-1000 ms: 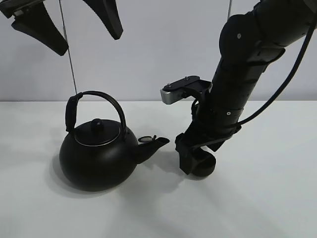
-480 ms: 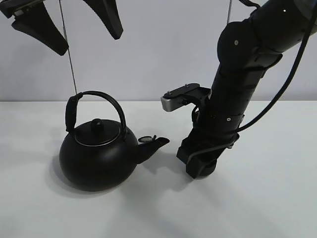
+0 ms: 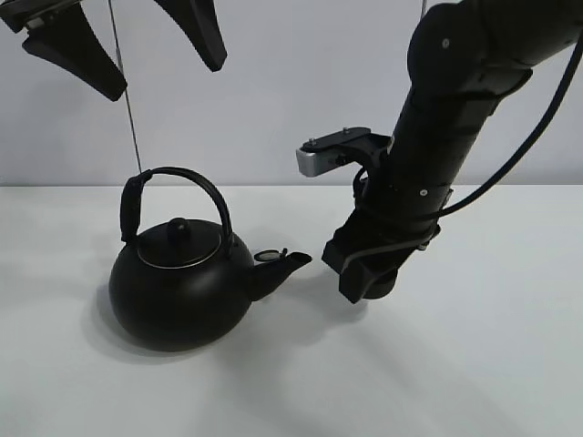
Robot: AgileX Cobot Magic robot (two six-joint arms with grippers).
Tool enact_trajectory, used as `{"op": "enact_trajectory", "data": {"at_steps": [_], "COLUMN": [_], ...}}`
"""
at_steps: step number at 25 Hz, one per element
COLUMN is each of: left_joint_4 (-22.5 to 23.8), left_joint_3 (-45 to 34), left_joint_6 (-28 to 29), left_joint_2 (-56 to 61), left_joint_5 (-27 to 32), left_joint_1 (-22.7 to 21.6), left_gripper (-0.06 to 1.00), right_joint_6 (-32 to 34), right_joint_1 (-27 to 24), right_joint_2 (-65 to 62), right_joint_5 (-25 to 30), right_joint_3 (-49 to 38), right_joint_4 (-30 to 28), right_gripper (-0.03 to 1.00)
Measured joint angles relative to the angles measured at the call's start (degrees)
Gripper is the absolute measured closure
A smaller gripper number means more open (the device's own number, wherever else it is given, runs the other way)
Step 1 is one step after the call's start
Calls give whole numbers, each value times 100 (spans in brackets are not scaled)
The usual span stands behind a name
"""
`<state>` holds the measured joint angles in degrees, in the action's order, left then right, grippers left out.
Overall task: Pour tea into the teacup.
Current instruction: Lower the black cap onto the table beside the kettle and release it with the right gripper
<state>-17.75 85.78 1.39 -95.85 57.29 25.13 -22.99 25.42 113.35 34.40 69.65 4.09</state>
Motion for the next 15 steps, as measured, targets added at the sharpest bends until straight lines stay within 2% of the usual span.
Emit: {"op": "enact_trajectory", "data": {"at_steps": [6,10,15], "left_joint_4": [0,0,0], "left_joint_3": [0,0,0], "left_joint_6": [0,0,0], "left_joint_2": [0,0,0], "left_joint_5": [-5,-5,-7], "left_joint_1": [0,0,0], "left_gripper": [25,25,25], "right_joint_6": [-284,-316,-232], "right_joint_1": [223,537,578], "right_joint_2": [-119,-113,88], "right_joint_5": [350,354,314], "right_joint_3": [142,142,142], "right_joint_4": [166,117,63], "right_gripper": [57,57,57]}}
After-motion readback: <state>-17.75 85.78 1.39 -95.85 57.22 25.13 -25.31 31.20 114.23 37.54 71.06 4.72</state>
